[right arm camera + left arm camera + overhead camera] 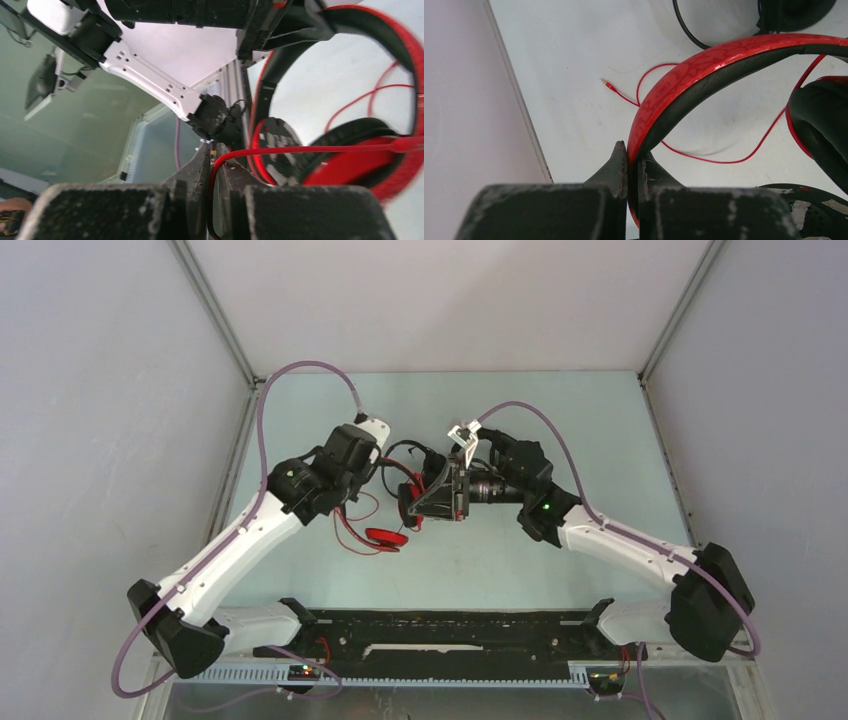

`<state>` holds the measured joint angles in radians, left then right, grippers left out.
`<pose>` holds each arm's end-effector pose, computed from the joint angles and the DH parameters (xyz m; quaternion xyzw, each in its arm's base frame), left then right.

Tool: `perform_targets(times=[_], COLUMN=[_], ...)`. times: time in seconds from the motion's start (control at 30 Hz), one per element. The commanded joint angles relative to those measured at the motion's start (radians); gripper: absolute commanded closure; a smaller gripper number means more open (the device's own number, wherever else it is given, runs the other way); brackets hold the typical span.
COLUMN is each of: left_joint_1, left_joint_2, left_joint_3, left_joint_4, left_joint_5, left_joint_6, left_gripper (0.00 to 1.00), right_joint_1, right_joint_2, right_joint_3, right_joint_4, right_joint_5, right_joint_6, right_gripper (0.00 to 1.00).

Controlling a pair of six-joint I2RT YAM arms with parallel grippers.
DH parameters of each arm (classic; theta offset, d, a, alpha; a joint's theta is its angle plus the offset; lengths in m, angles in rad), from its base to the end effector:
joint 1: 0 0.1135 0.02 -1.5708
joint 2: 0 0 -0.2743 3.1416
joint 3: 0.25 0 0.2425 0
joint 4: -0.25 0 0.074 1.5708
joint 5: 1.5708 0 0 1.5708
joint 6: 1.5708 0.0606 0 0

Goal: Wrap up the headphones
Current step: Wrap the headphones cable around the headphones.

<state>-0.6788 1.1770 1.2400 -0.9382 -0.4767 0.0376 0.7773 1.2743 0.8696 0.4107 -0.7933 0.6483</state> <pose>0.1944 -0.1211 0.3433 0.2449 0.8838 0.1063 0.3843 0.1807 0.2384 0.3392 -0.3153 0.6312 0.6338 0.3168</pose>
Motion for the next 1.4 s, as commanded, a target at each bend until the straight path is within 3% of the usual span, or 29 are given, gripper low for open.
perform_targets(times=[0.0, 0.4, 0.77, 1.13, 1.37], left_joint_1=[0.001, 0.002, 0.004, 0.013, 0.053], left_joint_2=[-0.057, -0.213, -0.251, -0.277, -0.284], left_joint_3=[0.017, -0.081, -0.128, -0.117, -0.085], left_joint_4=[0.130, 0.353, 0.458, 0.487, 0.494], left_joint_5=[-0.116, -0.197, -0.201, -0.086, 0.050], left_joint_6=[-0.088, -0.223, -0.349, -0.491, -0.587], left_gripper=[1.00, 1.00, 1.00, 1.00, 1.00], right_joint_1=[0.032, 0.068, 0.163, 0.242, 0.308], right_joint_2=[0.046, 0.082, 0.090, 0.092, 0.063], right_joint_3=[0.053, 0.054, 0.054, 0.052, -0.056], right_joint_4=[0.254, 0.307, 0.319, 0.123, 0.220], right_joint_5=[-0.056, 0.035, 0.165, 0.326, 0.445], right_joint_6=[0.162, 0.117, -0.059, -0.425, -0.614], right_gripper=[0.86, 0.78, 0.74, 0.69, 0.68])
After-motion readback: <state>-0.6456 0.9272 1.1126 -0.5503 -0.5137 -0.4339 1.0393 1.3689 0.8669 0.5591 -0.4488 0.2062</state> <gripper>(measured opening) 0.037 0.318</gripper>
